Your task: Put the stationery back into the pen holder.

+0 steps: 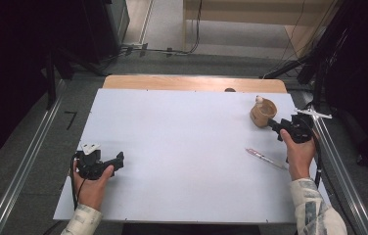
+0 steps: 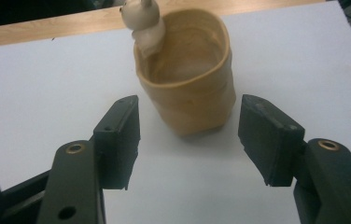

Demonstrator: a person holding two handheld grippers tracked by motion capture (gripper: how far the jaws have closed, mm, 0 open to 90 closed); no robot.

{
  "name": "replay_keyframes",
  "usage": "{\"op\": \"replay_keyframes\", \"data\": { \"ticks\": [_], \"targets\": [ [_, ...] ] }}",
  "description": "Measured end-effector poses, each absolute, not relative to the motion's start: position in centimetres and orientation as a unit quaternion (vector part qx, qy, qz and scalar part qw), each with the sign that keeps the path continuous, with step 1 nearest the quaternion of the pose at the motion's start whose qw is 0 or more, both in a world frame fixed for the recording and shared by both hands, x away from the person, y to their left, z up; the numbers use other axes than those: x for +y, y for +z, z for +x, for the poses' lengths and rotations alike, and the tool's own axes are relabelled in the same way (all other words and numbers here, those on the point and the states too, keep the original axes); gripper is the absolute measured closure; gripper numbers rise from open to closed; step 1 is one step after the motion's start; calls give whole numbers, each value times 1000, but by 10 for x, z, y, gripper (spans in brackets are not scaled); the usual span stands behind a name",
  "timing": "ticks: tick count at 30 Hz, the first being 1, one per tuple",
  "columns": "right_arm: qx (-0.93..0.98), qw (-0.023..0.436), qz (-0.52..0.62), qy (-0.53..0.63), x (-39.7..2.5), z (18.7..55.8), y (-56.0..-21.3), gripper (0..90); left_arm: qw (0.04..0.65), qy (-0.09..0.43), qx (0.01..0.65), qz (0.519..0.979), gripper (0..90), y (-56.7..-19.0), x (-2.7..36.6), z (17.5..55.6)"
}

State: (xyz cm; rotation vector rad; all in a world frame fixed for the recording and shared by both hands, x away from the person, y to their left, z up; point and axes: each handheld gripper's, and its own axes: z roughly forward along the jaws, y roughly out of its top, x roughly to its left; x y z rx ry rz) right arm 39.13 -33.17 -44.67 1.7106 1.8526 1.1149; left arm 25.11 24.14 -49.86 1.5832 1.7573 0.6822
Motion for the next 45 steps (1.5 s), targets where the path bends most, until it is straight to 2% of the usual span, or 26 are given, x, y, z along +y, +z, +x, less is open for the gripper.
{"op": "replay_keyframes", "data": {
  "ticks": [11,27,45],
  "targets": [
    [687,177,594,380,-331,378,-457,336,334,260,674,606,56,-499,242,251],
    [730,142,563,361,-328,359,-473,338,335,260,675,604,56,-498,243,248],
    [778,129,526,319,-340,328,-485,356,336,258,676,603,56,-498,244,247]
  ]
}}
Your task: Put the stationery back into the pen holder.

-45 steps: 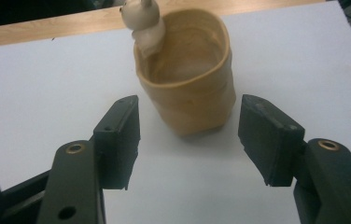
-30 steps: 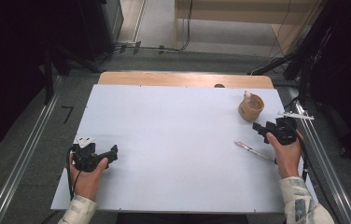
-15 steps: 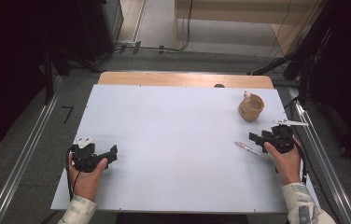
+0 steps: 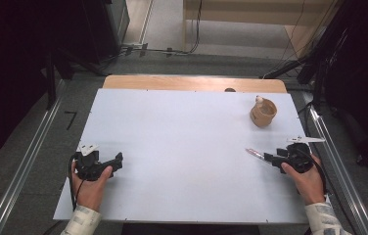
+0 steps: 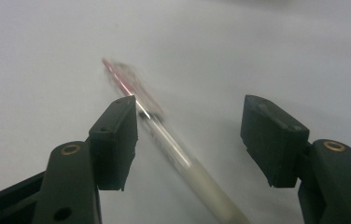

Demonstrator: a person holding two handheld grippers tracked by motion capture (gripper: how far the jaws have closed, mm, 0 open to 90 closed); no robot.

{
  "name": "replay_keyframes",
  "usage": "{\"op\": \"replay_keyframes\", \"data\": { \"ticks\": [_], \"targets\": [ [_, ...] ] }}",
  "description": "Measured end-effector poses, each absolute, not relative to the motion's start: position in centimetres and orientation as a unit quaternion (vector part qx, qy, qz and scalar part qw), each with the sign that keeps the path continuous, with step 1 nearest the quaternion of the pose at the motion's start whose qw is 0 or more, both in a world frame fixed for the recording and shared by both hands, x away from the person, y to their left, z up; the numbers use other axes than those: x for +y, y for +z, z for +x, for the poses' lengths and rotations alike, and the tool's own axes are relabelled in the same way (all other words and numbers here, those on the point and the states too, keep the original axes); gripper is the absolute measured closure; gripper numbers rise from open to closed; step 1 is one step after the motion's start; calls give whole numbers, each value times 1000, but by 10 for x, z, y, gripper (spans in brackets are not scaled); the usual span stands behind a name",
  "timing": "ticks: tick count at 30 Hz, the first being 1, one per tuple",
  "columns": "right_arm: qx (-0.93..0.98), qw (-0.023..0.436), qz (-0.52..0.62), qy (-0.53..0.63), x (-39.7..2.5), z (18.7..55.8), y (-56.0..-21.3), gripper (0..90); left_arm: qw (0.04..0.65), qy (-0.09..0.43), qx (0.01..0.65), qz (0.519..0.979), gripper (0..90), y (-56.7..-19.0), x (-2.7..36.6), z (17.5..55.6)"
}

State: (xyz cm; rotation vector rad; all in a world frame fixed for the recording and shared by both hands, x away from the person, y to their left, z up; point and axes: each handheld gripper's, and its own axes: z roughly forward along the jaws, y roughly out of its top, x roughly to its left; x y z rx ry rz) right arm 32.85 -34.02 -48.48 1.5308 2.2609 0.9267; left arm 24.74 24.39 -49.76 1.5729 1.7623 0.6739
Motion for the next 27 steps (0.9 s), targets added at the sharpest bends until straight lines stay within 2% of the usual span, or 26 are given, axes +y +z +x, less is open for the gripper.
{"op": "replay_keyframes", "data": {
  "ticks": [9,12,15,16,17,21,23,27],
  "targets": [
    [794,147,516,285,-349,315,-490,384,336,258,674,605,56,-498,244,247],
    [799,160,509,276,-349,312,-491,437,335,258,675,605,56,-498,244,248],
    [805,178,500,265,-347,307,-491,553,336,259,676,603,56,-497,244,247],
    [805,178,500,265,-347,307,-491,553,336,259,676,602,56,-497,244,247],
    [807,180,497,263,-346,303,-491,617,337,259,676,601,56,-497,244,247],
    [803,185,503,261,-344,300,-491,646,336,258,676,603,56,-497,244,247],
    [798,185,511,261,-345,299,-490,716,337,259,676,602,56,-497,243,247],
    [788,174,528,266,-349,299,-491,764,339,258,675,602,56,-497,244,247]
  ]
}}
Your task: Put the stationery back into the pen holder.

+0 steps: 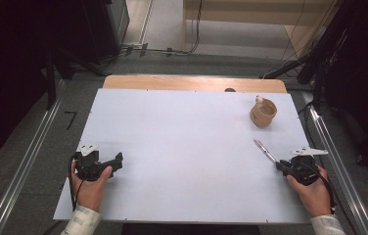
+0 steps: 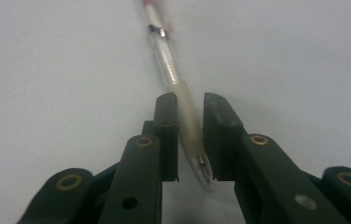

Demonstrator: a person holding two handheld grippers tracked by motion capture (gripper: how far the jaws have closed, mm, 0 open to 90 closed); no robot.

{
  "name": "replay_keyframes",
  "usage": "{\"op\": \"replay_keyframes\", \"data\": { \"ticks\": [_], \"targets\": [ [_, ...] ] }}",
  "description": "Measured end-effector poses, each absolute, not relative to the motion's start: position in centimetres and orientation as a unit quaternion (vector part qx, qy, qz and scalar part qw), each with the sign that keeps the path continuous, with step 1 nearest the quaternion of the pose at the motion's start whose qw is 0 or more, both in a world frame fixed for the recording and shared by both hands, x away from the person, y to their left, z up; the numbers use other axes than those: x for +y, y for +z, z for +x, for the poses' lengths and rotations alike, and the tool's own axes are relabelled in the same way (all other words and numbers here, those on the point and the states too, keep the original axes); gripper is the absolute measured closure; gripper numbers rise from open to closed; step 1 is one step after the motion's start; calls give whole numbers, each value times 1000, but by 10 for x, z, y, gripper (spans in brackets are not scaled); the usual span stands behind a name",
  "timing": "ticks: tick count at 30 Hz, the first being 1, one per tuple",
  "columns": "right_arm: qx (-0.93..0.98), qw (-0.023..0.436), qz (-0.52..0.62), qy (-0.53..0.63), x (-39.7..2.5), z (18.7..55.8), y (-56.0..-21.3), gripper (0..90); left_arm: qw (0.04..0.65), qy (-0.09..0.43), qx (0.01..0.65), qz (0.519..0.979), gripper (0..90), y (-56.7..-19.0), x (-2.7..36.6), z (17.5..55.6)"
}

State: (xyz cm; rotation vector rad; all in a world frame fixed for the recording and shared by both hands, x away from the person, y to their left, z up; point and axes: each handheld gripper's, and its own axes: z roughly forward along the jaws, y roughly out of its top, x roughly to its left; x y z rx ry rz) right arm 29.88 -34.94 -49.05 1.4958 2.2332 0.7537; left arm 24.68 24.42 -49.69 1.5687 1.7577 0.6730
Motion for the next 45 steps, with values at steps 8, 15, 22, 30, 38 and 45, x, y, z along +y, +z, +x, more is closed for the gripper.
{"op": "replay_keyframes", "data": {
  "ticks": [8,15,22,30,38,45],
  "targets": [
    [783,177,536,262,-348,297,-490,790,340,258,675,601,56,-497,244,247],
    [780,173,541,263,-349,297,-490,791,339,258,675,603,56,-497,244,247],
    [780,171,542,261,-348,297,-489,791,338,258,675,603,56,-497,243,247],
    [776,179,544,265,-349,296,-486,792,338,257,675,603,56,-497,243,247],
    [765,187,548,281,-353,294,-479,793,338,258,675,603,56,-497,243,247],
    [759,195,549,289,-355,292,-474,792,339,256,674,604,56,-497,243,247]
  ]
}}
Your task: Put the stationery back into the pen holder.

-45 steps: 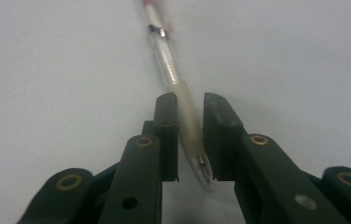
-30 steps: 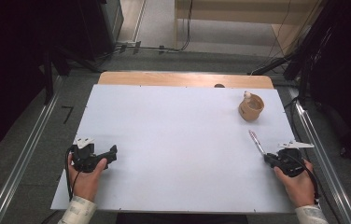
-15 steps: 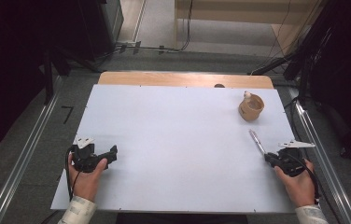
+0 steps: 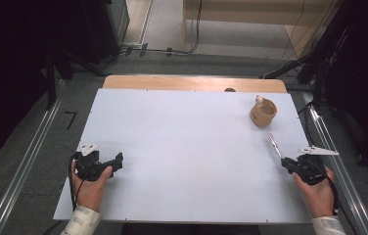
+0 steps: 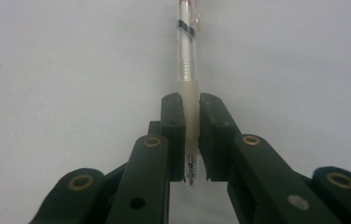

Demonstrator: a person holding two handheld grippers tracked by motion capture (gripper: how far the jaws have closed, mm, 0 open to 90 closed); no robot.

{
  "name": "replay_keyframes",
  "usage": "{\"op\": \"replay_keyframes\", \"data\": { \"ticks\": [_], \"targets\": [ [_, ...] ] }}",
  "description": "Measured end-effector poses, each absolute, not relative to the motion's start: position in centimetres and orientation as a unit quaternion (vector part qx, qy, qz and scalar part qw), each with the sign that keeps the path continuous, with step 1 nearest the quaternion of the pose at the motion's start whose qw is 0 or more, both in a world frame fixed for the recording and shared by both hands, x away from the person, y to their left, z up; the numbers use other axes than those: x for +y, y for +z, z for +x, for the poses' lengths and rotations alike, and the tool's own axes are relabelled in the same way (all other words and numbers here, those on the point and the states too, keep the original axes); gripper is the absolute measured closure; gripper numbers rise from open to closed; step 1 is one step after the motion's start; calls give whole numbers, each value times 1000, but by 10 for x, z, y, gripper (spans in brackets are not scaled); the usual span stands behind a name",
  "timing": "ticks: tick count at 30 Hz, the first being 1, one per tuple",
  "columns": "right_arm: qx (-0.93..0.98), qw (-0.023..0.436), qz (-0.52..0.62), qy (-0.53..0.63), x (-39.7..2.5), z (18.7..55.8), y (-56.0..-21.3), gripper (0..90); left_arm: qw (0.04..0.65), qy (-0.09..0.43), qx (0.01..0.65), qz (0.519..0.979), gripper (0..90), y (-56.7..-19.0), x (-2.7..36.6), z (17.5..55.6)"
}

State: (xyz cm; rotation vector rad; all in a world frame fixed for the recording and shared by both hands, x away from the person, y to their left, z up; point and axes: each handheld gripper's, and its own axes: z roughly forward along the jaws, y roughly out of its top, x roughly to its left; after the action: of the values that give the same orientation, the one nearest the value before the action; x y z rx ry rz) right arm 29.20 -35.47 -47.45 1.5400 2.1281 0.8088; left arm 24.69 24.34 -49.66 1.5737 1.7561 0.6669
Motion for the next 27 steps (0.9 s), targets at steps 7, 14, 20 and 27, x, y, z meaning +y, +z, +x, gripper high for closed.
{"op": "replay_keyframes", "data": {
  "ticks": [7,14,20,27],
  "targets": [
    [753,203,549,300,-355,292,-468,792,339,256,674,604,56,-497,243,247],
    [743,211,552,314,-356,294,-459,792,339,256,674,604,56,-497,243,247],
    [731,220,554,332,-357,301,-447,792,338,256,674,605,56,-497,243,247],
    [724,219,556,343,-355,314,-438,792,337,257,674,605,56,-497,242,248]
  ]
}}
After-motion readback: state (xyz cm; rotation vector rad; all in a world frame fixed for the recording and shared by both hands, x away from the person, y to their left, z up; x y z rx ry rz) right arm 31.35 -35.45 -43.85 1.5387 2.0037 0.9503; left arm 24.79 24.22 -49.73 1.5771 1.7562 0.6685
